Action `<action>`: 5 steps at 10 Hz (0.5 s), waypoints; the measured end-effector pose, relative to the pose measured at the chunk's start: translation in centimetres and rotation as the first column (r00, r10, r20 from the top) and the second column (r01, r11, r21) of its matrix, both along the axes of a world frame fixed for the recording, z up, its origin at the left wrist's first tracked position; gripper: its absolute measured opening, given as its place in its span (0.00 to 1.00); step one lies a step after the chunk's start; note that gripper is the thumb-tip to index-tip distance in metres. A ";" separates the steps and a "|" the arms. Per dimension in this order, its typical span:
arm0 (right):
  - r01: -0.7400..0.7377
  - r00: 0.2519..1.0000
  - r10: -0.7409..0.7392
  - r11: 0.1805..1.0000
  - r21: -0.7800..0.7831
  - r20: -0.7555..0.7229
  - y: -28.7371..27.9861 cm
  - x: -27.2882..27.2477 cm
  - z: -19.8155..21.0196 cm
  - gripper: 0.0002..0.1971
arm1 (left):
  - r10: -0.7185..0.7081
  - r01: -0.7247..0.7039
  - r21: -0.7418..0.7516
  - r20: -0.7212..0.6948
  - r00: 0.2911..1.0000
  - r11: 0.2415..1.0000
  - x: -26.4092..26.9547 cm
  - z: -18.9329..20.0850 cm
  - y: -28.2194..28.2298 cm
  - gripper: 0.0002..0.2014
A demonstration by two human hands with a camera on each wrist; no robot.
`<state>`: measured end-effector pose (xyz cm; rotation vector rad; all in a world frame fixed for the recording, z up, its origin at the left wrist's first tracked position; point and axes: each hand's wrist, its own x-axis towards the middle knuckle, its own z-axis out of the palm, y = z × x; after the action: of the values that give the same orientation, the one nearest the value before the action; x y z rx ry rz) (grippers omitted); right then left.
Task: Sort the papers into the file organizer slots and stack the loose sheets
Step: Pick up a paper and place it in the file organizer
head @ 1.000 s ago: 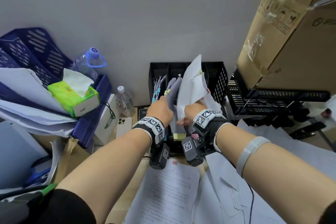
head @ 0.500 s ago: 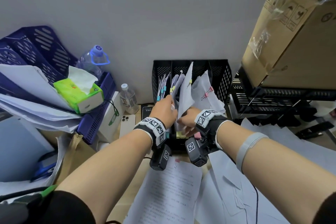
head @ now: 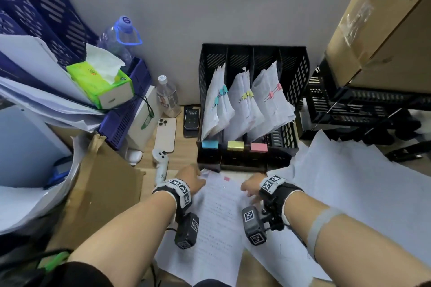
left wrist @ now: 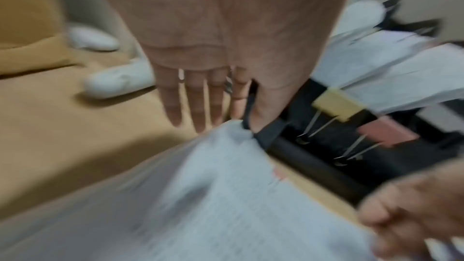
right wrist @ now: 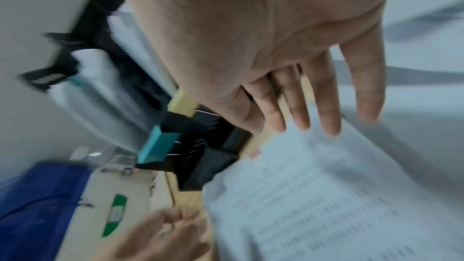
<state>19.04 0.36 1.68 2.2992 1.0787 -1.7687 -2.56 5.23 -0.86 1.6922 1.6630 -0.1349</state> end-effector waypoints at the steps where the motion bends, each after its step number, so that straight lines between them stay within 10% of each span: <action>1: 0.095 0.995 -0.095 0.995 0.009 0.038 -2.9 0.4 -3.6 0.19 | 0.013 -0.036 -0.077 -0.282 0.959 0.996 -2.7 -3.6 -2.5 0.30; 5: 0.135 0.991 -0.134 0.989 0.060 -0.022 -5.3 0.5 -3.9 0.06 | 0.276 -0.244 -0.160 0.217 0.936 0.956 -1.4 -4.1 -6.1 0.05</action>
<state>19.50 -4.89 -2.26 2.4520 1.0164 -1.8301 -3.99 -0.84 -4.97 1.3199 1.6408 0.0830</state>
